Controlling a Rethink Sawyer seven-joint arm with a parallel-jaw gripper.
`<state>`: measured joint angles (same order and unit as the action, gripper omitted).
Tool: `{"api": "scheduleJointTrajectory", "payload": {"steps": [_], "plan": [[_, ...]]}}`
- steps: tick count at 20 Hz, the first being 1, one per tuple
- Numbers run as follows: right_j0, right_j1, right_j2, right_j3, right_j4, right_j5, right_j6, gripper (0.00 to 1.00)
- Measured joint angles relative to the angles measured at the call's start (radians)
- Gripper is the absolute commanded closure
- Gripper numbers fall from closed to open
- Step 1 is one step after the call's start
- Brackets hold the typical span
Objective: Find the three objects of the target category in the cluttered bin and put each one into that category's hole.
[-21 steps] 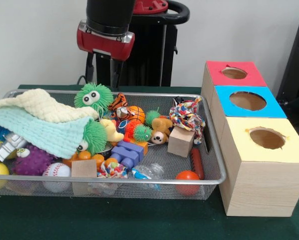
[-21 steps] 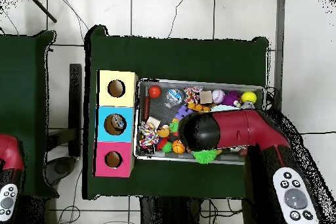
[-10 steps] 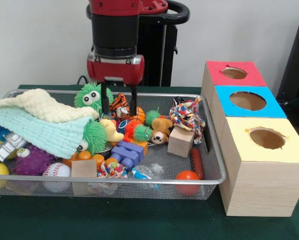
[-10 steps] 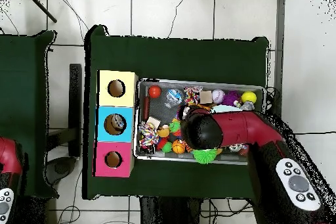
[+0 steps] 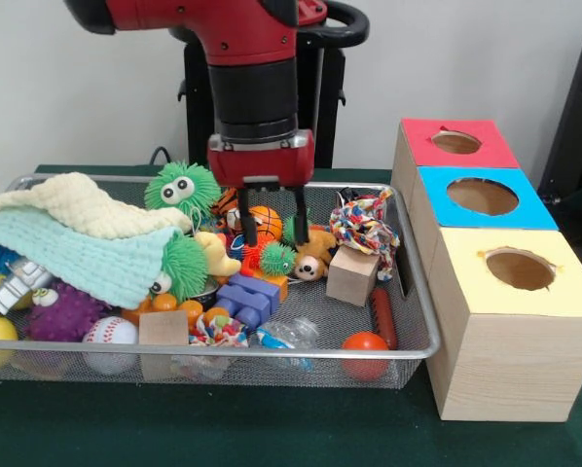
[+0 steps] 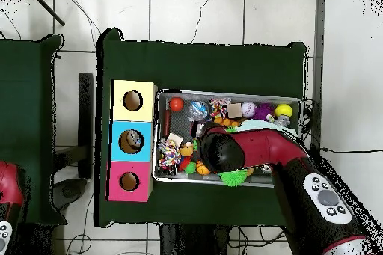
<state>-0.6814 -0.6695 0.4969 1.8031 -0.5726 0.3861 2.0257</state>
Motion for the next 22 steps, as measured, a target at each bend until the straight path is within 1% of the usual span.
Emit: {"api": "scheduleJointTrajectory", "payload": {"steps": [4, 6, 9, 10, 11, 15, 16, 20, 22], "plan": [[0.044, 0.000, -0.021, 0.000, 0.001, 0.000, 0.000, 0.00], [0.084, 0.000, -0.044, 0.000, 0.002, 0.000, 0.000, 0.00], [0.166, 0.006, -0.099, 0.000, 0.018, 0.000, 0.006, 0.00], [0.180, 0.008, -0.108, 0.000, 0.024, 0.000, 0.008, 0.00], [0.231, 0.021, -0.146, -0.001, 0.054, 0.000, 0.020, 0.00], [0.285, 0.043, -0.190, -0.006, 0.095, 0.000, 0.038, 0.00], [0.320, 0.065, -0.225, -0.016, 0.129, -0.003, 0.057, 0.00], [0.366, 0.112, -0.285, -0.040, 0.199, -0.032, 0.101, 0.00], [0.377, 0.128, -0.304, -0.047, 0.225, -0.054, 0.118, 0.00]]}}
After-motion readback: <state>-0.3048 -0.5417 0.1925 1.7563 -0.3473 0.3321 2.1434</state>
